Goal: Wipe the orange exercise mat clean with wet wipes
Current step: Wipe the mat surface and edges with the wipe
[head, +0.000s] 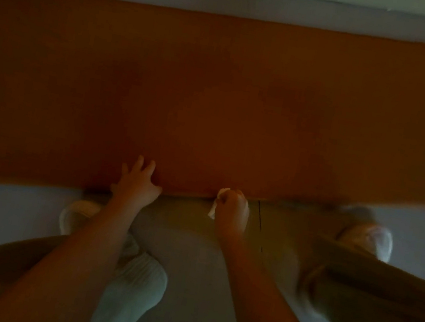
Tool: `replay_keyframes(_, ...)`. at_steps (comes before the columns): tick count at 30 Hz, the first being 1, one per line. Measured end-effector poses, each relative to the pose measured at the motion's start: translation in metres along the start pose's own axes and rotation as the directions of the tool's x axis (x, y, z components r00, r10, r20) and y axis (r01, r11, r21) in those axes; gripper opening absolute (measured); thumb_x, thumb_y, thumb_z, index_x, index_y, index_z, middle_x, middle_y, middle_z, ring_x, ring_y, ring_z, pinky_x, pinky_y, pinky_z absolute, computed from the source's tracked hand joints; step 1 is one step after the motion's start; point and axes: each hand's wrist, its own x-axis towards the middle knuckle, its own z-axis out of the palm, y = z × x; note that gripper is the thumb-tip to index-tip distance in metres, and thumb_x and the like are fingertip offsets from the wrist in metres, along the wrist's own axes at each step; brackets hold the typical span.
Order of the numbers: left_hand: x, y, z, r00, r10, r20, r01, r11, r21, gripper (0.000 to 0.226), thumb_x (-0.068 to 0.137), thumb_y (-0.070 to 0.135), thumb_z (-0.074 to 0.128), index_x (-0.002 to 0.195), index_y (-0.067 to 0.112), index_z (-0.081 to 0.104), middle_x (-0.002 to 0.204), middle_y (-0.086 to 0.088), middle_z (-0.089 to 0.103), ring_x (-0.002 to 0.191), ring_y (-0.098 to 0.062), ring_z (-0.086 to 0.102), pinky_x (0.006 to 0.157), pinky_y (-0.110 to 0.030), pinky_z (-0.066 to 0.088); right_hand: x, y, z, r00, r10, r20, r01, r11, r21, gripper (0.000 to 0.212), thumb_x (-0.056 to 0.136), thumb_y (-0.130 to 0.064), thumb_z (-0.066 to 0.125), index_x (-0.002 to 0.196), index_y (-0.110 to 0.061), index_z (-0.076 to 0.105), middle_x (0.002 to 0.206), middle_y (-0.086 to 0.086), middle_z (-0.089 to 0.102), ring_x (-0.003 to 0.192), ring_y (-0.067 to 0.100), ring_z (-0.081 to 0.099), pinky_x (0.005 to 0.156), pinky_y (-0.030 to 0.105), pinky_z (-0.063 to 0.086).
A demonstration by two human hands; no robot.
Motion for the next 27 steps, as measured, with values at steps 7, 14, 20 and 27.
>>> replay_keyframes(7, 0.001, 0.006, 0.004, 1.0, -0.026, 0.005, 0.026, 0.999, 0.046, 0.073, 0.097, 0.041, 0.049, 0.154, 0.031, 0.004, 0.16, 0.005, -0.018, 0.146, -0.034, -0.015, 0.114, -0.064, 0.013, 0.003, 0.004, 0.005, 0.994, 0.1, -0.036, -0.101, 0.995, -0.024, 0.028, 0.094, -0.006, 0.051, 0.069, -0.019, 0.053, 0.082, -0.012, 0.054, 0.07, 0.003, 0.053, 0.06, 0.02, 0.043)
replay_keyframes(14, 0.004, 0.0, -0.005, 0.996, -0.022, 0.088, 0.018, 0.999, 0.051, 0.07, 0.099, 0.04, 0.047, 0.154, 0.032, 0.005, 0.16, 0.006, -0.018, 0.146, -0.035, -0.015, 0.116, -0.059, 0.014, 0.007, 0.002, -0.003, 0.996, 0.082, 0.024, -0.081, 0.996, -0.04, 0.019, 0.097, -0.008, 0.049, 0.086, -0.013, 0.064, 0.092, -0.005, 0.055, 0.069, 0.004, 0.053, 0.051, 0.012, 0.034)
replay_keyframes(20, 0.005, 0.0, 0.008, 1.0, -0.006, -0.029, 0.008, 0.995, 0.095, 0.069, 0.1, 0.037, 0.045, 0.154, 0.032, 0.003, 0.16, 0.005, -0.017, 0.146, -0.035, -0.013, 0.115, -0.058, 0.021, 0.01, -0.004, -0.001, 0.987, 0.158, 0.0, -0.158, 0.987, -0.001, 0.027, 0.093, 0.001, 0.048, 0.075, -0.018, 0.057, 0.096, -0.002, 0.062, 0.071, 0.008, 0.058, 0.058, 0.022, 0.047)
replay_keyframes(27, -0.003, -0.029, -0.006, 0.956, 0.194, -0.221, -0.153, 0.97, 0.189, 0.055, 0.102, 0.033, 0.042, 0.152, 0.026, 0.021, 0.161, 0.003, 0.01, 0.146, -0.023, 0.019, 0.111, -0.043, 0.033, -0.011, -0.005, 0.032, 0.949, 0.129, -0.287, -0.125, 0.992, 0.03, 0.015, 0.093, -0.005, 0.051, 0.089, -0.007, 0.066, 0.098, 0.006, 0.062, 0.085, 0.023, 0.057, 0.067, 0.03, 0.036)
